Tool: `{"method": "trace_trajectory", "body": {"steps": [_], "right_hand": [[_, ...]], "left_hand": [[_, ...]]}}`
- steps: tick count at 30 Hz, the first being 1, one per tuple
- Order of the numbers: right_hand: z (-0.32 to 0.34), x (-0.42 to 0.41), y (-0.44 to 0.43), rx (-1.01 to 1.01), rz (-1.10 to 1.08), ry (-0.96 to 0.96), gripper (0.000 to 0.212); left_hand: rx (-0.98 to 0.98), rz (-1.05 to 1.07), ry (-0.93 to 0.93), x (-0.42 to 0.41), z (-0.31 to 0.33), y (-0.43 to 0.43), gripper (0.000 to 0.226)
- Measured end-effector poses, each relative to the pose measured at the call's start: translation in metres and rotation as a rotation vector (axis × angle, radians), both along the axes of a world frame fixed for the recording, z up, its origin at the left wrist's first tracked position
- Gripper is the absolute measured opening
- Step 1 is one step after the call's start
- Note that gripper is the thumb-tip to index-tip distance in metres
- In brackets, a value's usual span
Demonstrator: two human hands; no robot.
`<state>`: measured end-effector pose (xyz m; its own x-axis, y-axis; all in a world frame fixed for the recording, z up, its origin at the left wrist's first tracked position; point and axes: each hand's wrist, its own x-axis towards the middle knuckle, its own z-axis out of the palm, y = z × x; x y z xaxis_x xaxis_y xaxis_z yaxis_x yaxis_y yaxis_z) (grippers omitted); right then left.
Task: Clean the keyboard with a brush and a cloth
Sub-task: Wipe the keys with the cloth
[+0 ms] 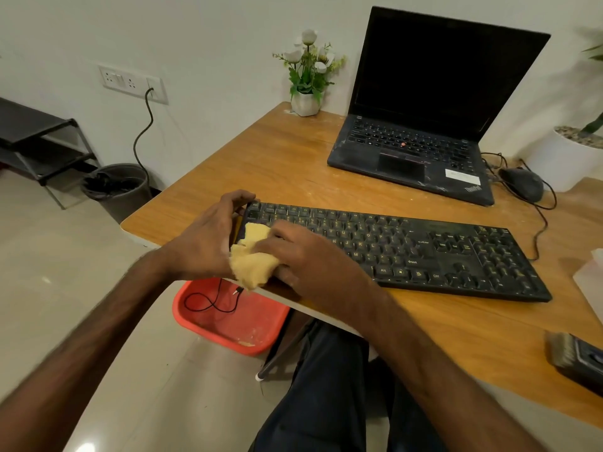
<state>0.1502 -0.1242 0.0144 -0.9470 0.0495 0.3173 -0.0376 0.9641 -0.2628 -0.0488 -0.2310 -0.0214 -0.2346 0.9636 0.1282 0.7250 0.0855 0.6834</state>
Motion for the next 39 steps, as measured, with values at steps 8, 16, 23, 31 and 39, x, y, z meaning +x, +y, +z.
{"method": "trace_trajectory", "body": {"steps": [8, 16, 23, 31, 39], "right_hand": [[0.0, 0.018, 0.007, -0.016, -0.016, 0.009, 0.034], [0.011, -0.039, 0.023, -0.061, -0.079, -0.005, 0.037], [0.021, -0.028, 0.06, -0.114, -0.325, -0.082, 0.031], [0.031, 0.011, 0.026, 0.097, -0.068, -0.203, 0.038], [0.034, 0.029, 0.058, 0.135, -0.32, -0.208, 0.039]], "left_hand": [[0.007, 0.005, -0.036, 0.006, 0.0, 0.001, 0.136], [-0.01, 0.012, -0.114, 0.005, 0.003, -0.002, 0.14], [-0.028, 0.024, -0.057, 0.007, 0.004, -0.003, 0.139], [-0.022, 0.024, -0.061, 0.009, 0.004, -0.004, 0.137], [-0.034, 0.048, -0.036, 0.012, 0.005, -0.005, 0.14]]}}
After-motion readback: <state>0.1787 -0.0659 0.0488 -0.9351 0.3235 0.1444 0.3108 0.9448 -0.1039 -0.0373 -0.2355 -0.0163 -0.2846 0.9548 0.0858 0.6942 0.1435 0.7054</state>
